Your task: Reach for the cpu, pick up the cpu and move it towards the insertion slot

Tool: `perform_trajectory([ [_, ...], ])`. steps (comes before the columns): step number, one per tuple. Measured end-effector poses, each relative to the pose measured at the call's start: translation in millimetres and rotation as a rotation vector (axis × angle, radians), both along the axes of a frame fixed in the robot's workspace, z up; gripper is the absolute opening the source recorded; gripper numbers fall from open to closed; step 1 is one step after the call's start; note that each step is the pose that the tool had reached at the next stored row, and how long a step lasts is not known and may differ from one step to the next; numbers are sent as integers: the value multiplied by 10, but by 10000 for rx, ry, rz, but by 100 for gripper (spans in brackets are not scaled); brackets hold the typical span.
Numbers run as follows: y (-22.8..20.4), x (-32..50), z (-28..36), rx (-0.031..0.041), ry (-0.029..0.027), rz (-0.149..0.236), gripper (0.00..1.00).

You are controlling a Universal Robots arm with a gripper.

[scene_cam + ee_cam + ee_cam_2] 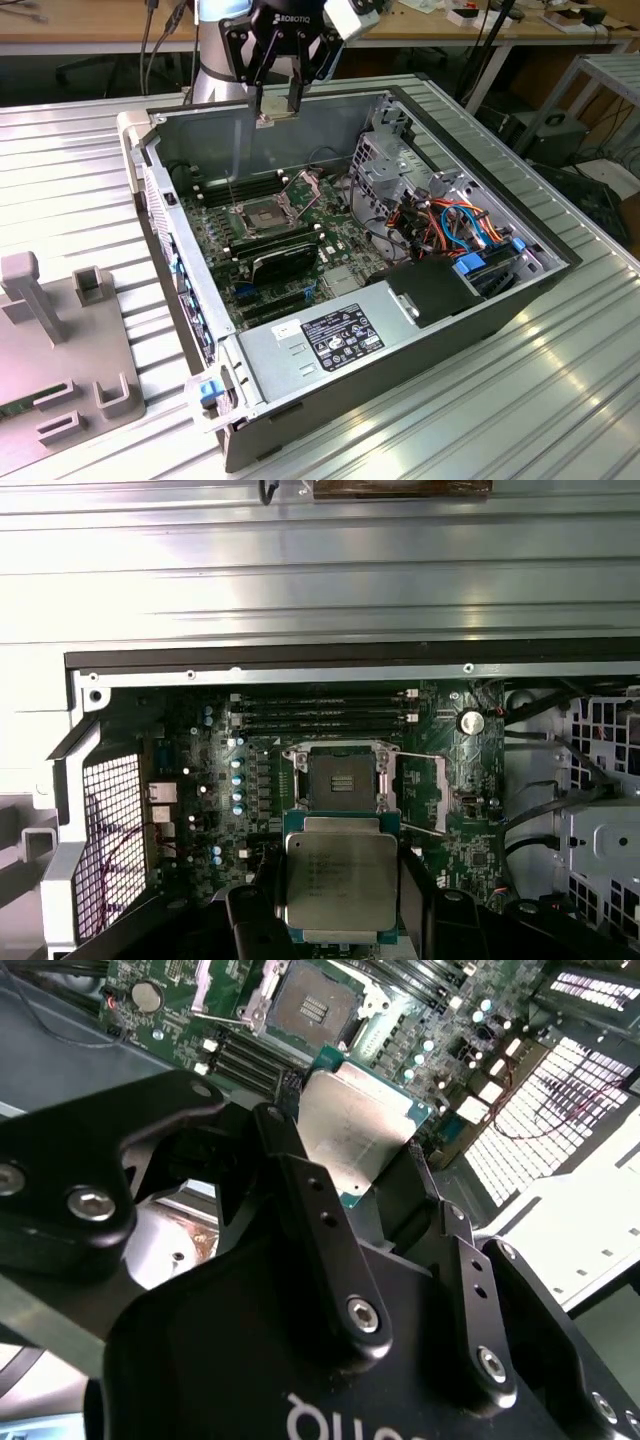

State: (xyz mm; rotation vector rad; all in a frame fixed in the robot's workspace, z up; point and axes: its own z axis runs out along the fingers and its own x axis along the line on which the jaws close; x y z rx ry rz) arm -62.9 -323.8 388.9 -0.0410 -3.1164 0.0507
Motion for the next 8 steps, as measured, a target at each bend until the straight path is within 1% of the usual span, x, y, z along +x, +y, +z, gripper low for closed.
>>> perform_trajectory([
  [8, 9, 0, -2, 1, 0, 0, 55],
])
